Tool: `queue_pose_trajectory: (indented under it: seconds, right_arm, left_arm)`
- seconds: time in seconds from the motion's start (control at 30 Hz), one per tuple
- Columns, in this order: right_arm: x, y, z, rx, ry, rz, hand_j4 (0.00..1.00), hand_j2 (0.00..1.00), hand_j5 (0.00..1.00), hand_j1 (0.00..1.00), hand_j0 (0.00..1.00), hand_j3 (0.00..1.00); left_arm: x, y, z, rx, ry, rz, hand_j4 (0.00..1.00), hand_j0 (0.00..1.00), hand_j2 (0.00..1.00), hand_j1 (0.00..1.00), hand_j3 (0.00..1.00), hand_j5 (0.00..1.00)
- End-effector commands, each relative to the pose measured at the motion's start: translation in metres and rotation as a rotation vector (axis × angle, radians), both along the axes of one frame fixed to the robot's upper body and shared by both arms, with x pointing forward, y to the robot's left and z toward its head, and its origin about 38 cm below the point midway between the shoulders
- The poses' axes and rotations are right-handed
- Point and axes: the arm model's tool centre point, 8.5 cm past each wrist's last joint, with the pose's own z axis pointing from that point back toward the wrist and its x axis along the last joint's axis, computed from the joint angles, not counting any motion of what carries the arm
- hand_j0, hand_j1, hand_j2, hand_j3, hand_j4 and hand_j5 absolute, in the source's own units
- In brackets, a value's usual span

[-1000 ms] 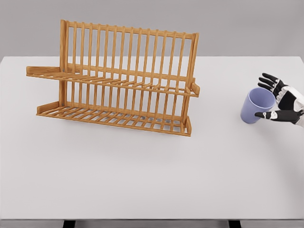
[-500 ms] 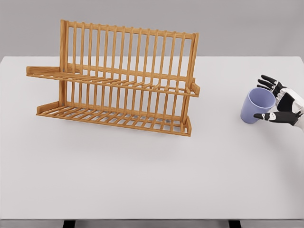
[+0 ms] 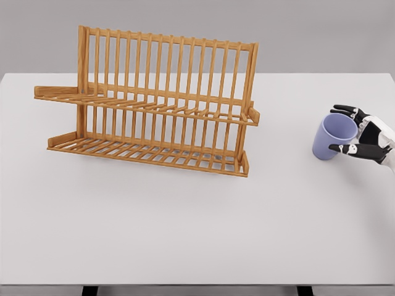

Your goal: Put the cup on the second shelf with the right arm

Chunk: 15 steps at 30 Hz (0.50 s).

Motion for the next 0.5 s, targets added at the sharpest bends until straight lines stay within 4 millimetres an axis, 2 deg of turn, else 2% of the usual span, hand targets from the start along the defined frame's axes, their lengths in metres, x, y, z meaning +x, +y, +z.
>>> queue_pose_trajectory:
  seconds: [0.0,0.13,0.27,0.4,0.47]
  right_arm:
    - [0.0,0.001,0.002,0.005,-0.004,0.002,0.72,0.72,0.72,0.72,0.72,0.72]
    - [0.0,0.0,0.003,0.005,-0.006,0.001,0.71,0.71,0.71,0.71,0.71,0.71]
    - [0.006,0.007,0.017,0.005,-0.039,0.023,0.68,0.68,0.68,0.68,0.68,0.68]
    - [0.007,0.007,0.022,0.01,-0.048,0.024,0.68,0.68,0.68,0.68,0.68,0.68]
    - [0.012,0.016,0.037,0.008,-0.088,0.05,0.68,0.68,0.68,0.68,0.68,0.68]
  left_arm:
    - [0.0,0.0,0.0,0.0,0.0,0.0,1.0,1.0,1.0,1.0,1.0,1.0]
    - [-0.001,0.0,0.0,0.0,0.0,0.0,1.0,1.0,1.0,1.0,1.0,1.0]
    - [-0.001,0.0,0.0,0.0,0.0,0.002,1.0,1.0,1.0,1.0,1.0,1.0]
    - [-0.001,0.0,0.0,0.0,0.0,0.0,1.0,1.0,1.0,1.0,1.0,1.0]
    - [0.0,0.0,0.0,0.0,0.0,0.0,1.0,1.0,1.0,1.0,1.0,1.0]
